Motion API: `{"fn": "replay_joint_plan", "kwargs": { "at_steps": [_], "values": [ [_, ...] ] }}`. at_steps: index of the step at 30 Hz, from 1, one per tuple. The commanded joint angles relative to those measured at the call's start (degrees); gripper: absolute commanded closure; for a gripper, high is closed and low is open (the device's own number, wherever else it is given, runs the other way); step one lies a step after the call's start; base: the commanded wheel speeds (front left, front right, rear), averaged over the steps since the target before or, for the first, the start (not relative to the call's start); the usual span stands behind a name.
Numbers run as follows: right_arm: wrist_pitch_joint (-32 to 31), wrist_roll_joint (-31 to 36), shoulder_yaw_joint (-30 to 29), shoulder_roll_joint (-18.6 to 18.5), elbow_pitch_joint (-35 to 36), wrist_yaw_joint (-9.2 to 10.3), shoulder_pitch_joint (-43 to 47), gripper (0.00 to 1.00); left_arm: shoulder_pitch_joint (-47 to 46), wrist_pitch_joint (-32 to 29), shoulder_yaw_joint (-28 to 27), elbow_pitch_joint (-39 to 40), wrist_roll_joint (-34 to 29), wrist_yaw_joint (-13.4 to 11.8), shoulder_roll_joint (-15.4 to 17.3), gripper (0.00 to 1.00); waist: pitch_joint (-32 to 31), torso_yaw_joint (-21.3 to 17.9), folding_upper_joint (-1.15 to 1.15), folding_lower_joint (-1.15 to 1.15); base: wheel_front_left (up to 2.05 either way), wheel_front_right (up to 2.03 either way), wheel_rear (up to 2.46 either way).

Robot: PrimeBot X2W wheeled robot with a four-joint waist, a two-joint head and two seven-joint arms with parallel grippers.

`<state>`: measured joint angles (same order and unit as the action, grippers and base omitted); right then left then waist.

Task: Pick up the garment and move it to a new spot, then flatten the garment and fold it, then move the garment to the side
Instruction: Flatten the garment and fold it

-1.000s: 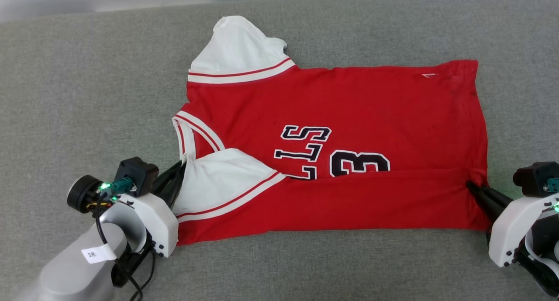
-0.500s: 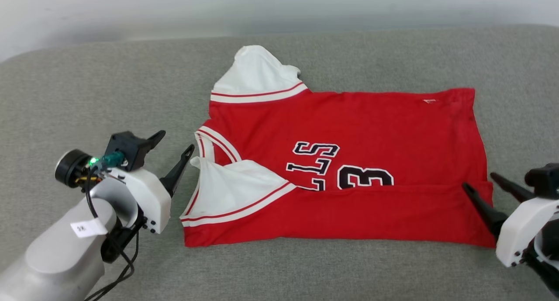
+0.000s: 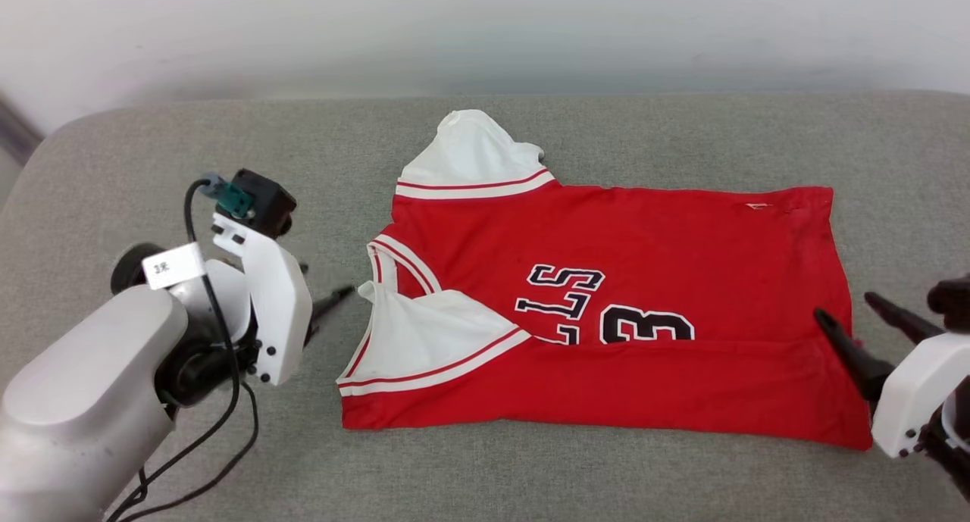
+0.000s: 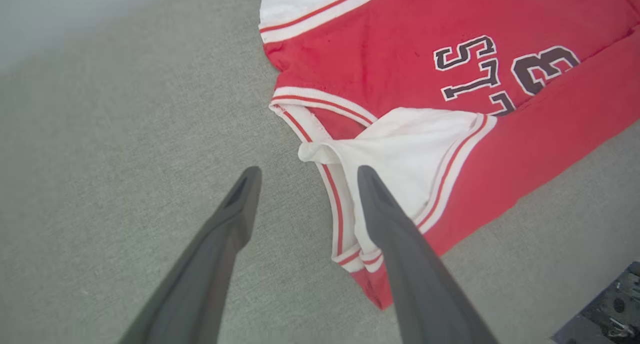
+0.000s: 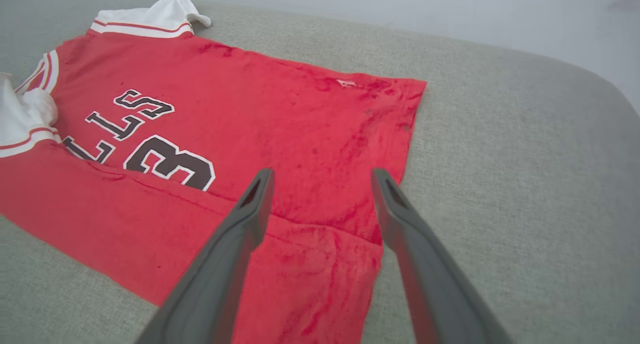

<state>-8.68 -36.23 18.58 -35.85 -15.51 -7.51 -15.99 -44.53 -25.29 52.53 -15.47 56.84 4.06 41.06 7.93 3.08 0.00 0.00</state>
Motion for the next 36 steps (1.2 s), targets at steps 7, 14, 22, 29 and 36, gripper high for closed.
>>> {"fn": "replay_joint_plan", "kwargs": {
  "at_steps": [7, 14, 22, 29, 36],
  "values": [
    [-2.01, 1.11, -0.45, 1.75, 1.92, 0.05, 1.93, 0.0, -0.57, -14.74, 3.69, -0.67, 6.15, 0.15, -1.1, 0.0, 0.23, -1.28, 0.0, 0.0, 0.0, 0.0, 0.0],
    [-2.92, 1.51, -0.09, 2.79, 2.42, 0.04, 0.73, 0.0, 0.35, -18.86, 7.32, -3.22, 4.55, 0.36, -1.63, 0.0, 1.78, -2.8, 0.0, 0.0, 0.0, 0.0, 0.0],
    [-3.07, 1.45, 1.79, 4.0, 1.61, 0.04, -1.11, 0.0, 3.04, -18.92, 10.44, -9.86, 3.67, 1.29, -4.02, 0.0, 3.52, -4.25, 0.0, 0.0, 0.0, 0.0, 0.0],
    [-3.31, 1.07, 2.55, 2.1, 0.74, 0.05, -3.31, 0.0, 2.83, -17.47, 12.05, -11.43, 3.15, 2.46, -5.59, 1.0, 3.06, -4.16, 0.0, 0.0, 0.0, 0.0, 0.0],
    [-10.76, 1.1, 7.83, -5.25, 3.77, 0.04, -8.53, 0.0, 0.94, -15.42, 12.34, -9.2, 2.26, 3.11, -4.12, 1.0, 1.1, -3.85, 0.0, 0.0, 0.0, 0.0, 0.0]
  ]
}}
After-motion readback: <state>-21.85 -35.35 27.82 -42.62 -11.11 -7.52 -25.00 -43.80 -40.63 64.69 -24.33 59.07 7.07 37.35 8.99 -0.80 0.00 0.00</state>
